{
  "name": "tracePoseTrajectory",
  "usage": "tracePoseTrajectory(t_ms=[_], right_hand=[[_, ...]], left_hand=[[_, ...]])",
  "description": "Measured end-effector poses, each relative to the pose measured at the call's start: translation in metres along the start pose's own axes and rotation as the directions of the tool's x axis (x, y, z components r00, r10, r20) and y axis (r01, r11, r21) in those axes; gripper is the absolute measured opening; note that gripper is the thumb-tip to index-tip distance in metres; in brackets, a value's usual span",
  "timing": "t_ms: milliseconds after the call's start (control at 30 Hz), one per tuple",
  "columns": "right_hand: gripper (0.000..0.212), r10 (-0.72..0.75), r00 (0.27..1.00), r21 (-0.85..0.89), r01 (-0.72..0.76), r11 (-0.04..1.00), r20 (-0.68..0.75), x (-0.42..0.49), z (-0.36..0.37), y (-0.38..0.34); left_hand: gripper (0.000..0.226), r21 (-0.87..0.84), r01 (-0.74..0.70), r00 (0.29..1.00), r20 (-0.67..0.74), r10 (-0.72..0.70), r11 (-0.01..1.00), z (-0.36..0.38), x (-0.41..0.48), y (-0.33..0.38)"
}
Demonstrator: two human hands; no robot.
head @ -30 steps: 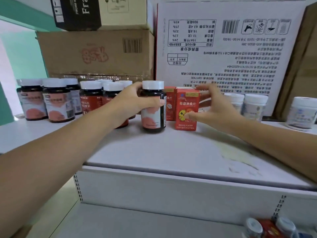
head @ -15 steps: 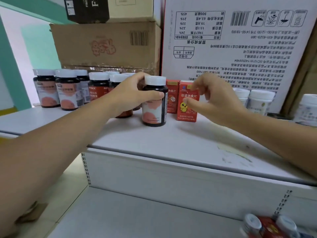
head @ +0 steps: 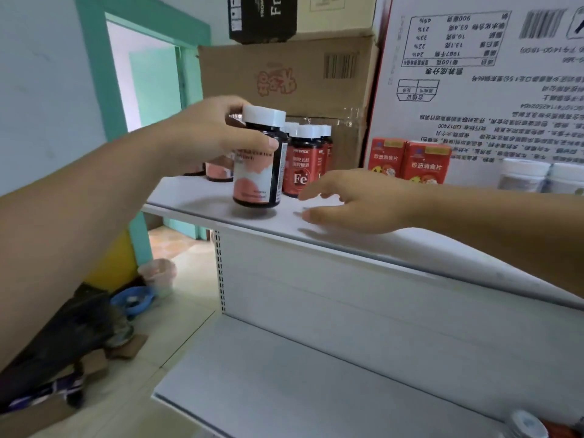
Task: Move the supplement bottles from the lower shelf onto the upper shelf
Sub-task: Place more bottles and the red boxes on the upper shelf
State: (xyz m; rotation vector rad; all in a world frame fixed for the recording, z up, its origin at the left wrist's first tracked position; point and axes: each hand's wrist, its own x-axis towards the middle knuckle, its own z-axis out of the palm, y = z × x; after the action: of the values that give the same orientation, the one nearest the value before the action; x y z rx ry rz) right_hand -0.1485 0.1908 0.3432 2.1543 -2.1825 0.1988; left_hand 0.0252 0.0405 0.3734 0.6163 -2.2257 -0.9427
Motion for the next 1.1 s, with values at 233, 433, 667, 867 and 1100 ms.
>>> tracePoseTrajectory(t_ms=[233, 433, 667, 867, 1100], right_hand=[[0.053, -0.051, 0.999, 0.007, 0.051, 0.999, -0.012, 0.085, 0.016, -0.042], [0.05, -0.032, 0.999, 0.044, 0.031, 0.999, 0.026, 0.137, 0.035, -0.063], [0.05, 0.001, 1.0, 0.077, -0.002, 0.997, 0.022, 0.184, 0.045, -0.081], [0.046, 0.017, 0.999, 0.138, -0.021, 0.99, 0.027, 0.197, 0.058, -0.082], [0.046, 0.026, 1.0, 0.162, -0.027, 0.986, 0.006, 0.196, 0.062, -0.081]], left_hand=[[0.035, 0.096, -0.013, 0.998, -0.058, 0.018, 0.995, -0.06, 0.019, -0.052], [0.025, 0.094, -0.014, 0.997, -0.074, 0.021, 0.995, -0.103, 0.049, -0.104], [0.025, -0.027, 0.0, 0.999, -0.046, -0.001, 1.0, -0.13, 0.078, -0.153], [0.03, -0.102, -0.05, 0.999, -0.025, 0.048, 0.994, -0.138, 0.096, -0.176], [0.042, -0.147, -0.099, 0.995, -0.028, 0.096, 0.984, -0.145, 0.099, -0.192]])
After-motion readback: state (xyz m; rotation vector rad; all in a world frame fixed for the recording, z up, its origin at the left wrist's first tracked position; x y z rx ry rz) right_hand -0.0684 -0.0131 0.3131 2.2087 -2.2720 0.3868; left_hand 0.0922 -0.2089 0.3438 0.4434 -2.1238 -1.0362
